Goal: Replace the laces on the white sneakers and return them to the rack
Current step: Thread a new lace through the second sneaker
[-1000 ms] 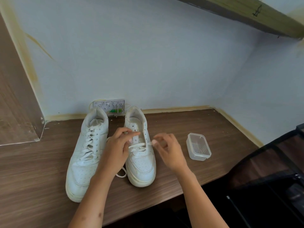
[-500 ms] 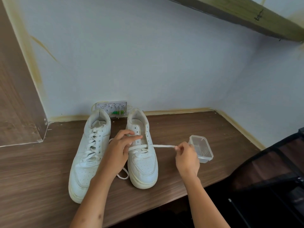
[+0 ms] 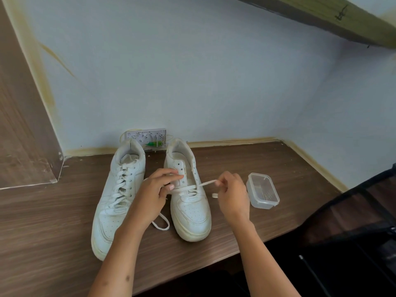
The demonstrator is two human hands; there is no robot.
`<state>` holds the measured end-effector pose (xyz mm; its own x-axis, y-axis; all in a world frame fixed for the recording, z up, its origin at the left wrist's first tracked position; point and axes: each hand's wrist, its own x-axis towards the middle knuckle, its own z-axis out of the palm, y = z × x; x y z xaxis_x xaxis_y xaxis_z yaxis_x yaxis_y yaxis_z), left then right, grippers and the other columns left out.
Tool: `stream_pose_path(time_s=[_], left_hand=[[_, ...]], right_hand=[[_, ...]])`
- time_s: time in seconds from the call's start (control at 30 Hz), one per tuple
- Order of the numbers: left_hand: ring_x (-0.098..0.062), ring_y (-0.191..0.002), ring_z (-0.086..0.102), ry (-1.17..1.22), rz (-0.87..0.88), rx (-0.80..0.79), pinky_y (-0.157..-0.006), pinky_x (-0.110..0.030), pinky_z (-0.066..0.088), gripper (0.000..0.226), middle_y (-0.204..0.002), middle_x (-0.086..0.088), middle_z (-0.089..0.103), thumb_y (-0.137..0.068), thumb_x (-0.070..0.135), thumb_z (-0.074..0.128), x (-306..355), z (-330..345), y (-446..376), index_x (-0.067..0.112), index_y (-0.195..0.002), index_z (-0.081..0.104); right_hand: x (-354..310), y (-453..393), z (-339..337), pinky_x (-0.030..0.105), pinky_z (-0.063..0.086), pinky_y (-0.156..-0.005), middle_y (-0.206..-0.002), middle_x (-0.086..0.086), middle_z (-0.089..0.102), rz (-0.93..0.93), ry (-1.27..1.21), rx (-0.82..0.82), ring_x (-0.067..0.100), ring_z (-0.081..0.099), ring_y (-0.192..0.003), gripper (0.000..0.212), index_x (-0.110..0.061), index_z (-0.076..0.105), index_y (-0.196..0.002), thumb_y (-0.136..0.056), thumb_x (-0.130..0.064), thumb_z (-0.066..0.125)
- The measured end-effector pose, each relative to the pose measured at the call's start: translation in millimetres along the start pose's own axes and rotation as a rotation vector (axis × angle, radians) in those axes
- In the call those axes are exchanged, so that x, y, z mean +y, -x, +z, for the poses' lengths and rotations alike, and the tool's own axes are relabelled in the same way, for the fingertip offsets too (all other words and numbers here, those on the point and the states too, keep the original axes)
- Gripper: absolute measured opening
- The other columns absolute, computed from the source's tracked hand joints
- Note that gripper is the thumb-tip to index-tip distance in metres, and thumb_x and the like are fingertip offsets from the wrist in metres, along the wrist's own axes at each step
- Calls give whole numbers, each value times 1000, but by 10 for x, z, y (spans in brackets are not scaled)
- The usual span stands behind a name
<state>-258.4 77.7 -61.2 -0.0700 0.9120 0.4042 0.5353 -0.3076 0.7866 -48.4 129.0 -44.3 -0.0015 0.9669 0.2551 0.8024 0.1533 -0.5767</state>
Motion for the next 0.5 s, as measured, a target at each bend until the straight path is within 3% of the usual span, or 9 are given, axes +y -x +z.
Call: stream_pose_path(time_s=[0.1,0.17,0.27,0.37,0.5], left_hand=[[8,-115,49,14,-5,-10,-92,-1,35,38,-123,17,57,-91,1,60,-5,5,-6,26,-117,70],[7,-115,51,33,-12,-12,-92,-3,36,35,-122,18,58,-90,6,64,-11,6,-9,27,-117,70],[9,-115,50,37,-18,-12,-92,-2,36,34,-123,18,58,-90,6,64,-15,4,-8,27,-115,70],[10,-115,49,10,-10,-8,-93,-1,35,37,-123,18,58,-91,-1,59,-18,4,-4,26,-115,70],[12,-117,47,-6,8,-8,-93,0,33,41,-124,17,58,-90,-5,58,-24,8,2,25,-116,70]], right_hand=[[95,-5,-50,26,40,-57,-96,-3,55,126,26,64,13,55,-75,14,-19,56,-86,-99,-19,51],[118,-19,-52,28,46,-66,-102,-3,54,61,12,18,15,57,-83,5,-20,60,-95,-98,-20,56],[36,-32,-19,32,49,-85,-108,-10,51,-153,-66,-172,14,55,-99,16,-31,64,-108,-92,-27,64],[-68,5,46,38,47,-90,-103,-15,52,-280,-116,-248,13,52,-97,14,-35,66,-101,-91,-24,66],[-77,10,58,36,44,-86,-90,-14,56,-304,-5,-195,13,51,-88,16,-25,58,-87,-94,-11,57]])
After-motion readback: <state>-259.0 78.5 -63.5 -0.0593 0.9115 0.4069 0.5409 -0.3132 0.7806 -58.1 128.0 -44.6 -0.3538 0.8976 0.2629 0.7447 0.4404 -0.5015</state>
